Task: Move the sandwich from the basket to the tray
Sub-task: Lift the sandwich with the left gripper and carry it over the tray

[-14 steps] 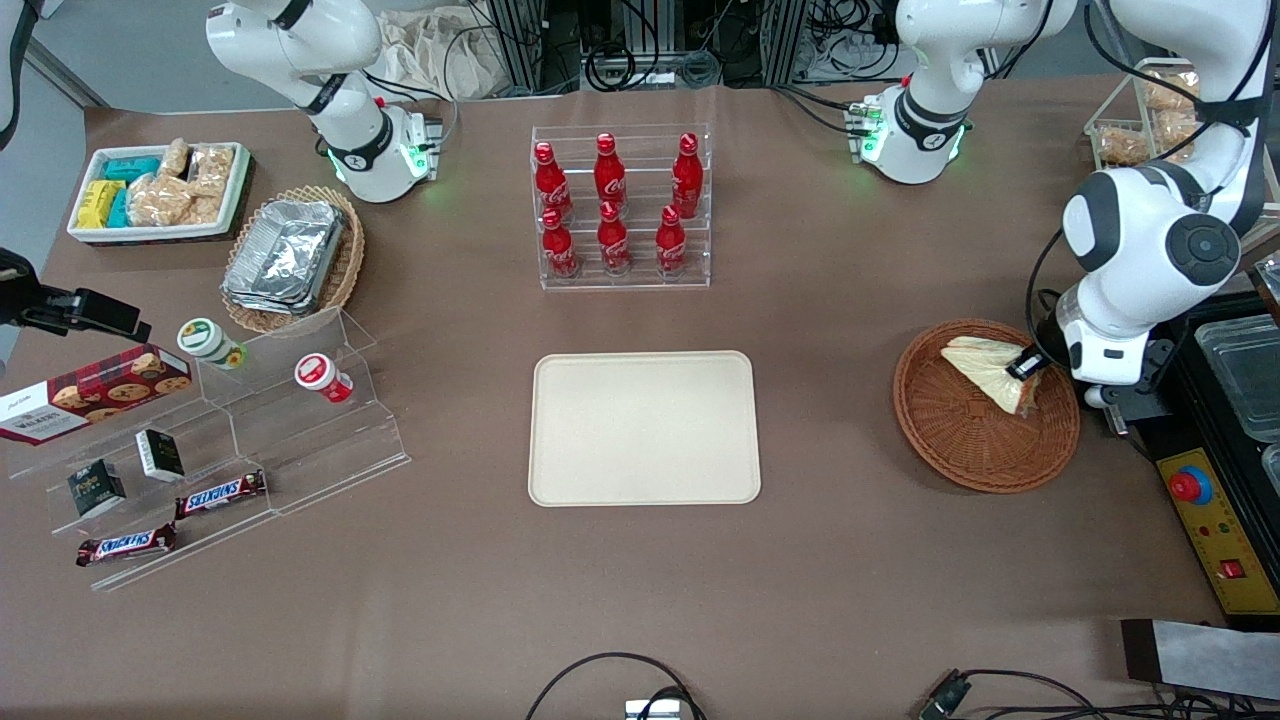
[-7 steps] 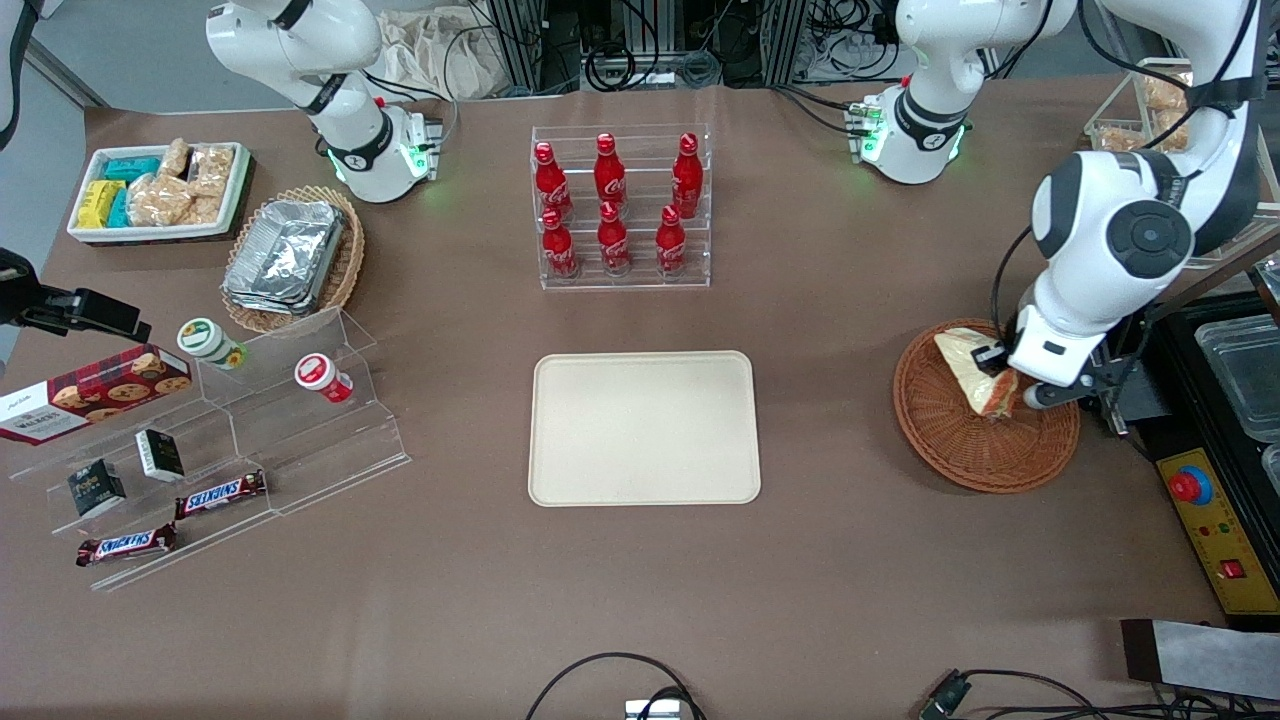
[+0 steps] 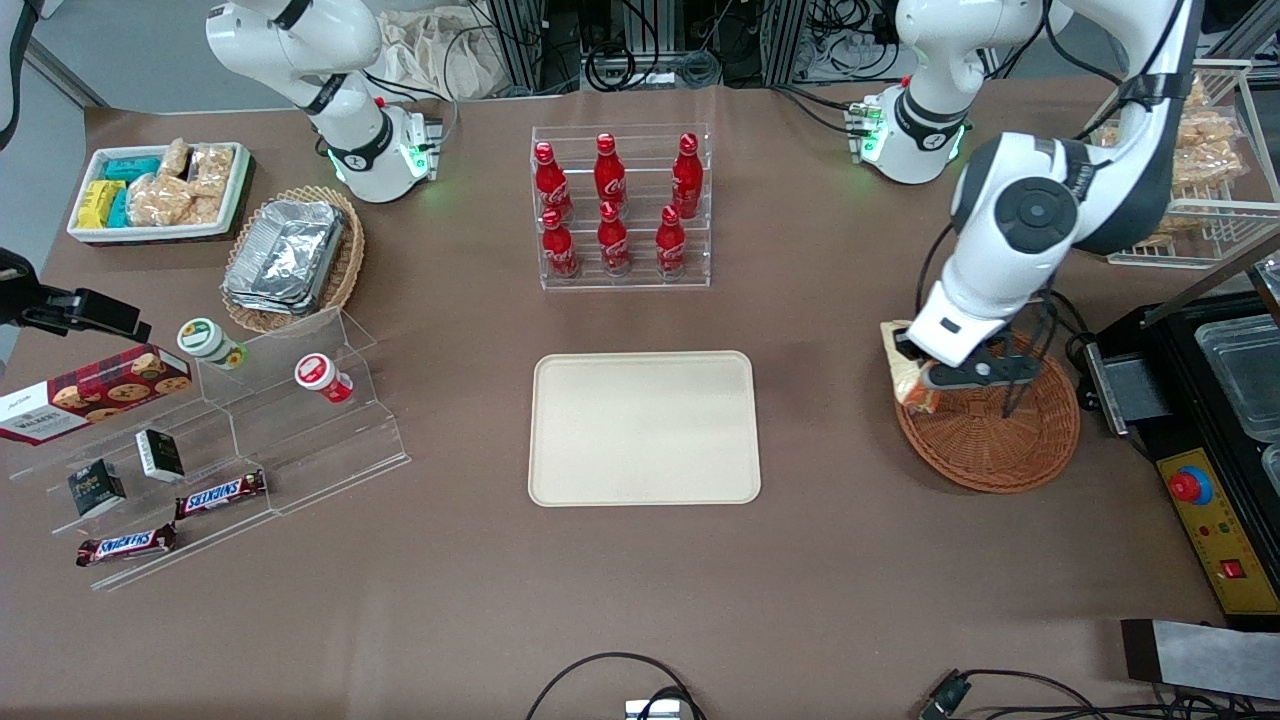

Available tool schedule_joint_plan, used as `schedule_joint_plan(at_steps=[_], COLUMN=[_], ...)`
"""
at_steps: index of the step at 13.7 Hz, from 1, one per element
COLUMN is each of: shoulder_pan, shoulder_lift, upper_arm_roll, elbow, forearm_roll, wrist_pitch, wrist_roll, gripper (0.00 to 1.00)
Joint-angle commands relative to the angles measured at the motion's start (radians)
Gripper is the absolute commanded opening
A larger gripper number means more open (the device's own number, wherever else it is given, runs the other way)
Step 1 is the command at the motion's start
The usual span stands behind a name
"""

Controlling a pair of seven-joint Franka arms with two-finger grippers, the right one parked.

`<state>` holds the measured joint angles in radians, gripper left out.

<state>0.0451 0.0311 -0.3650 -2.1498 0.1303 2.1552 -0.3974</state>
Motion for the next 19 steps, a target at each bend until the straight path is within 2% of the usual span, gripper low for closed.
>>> schedule_joint_plan(at_steps=[1, 5, 10, 15, 17, 19], shoulder_pan=[0.006, 0.006, 0.004, -0.073, -0.088, -0.122], shoulder_lift=[-0.005, 0.038, 0.161, 0.288, 0.338, 0.410], upper_arm_roll=[-0.060, -0.150, -0.238, -0.239, -0.239, -0.239], elbow=[0.016, 0.053, 0.148, 0.238, 0.272, 0.344], forearm_roll=[-0.001, -0.001, 0.015, 0.025, 0.099, 0.143], wrist_pitch=[-0.029, -0.029, -0.031, -0.034, -0.034, -0.070], wrist_roll=[-0.035, -0.125, -0.236, -0.270, -0.325, -0.360], gripper=[0.17, 0.16, 0.14, 0.14, 0.14, 0.14])
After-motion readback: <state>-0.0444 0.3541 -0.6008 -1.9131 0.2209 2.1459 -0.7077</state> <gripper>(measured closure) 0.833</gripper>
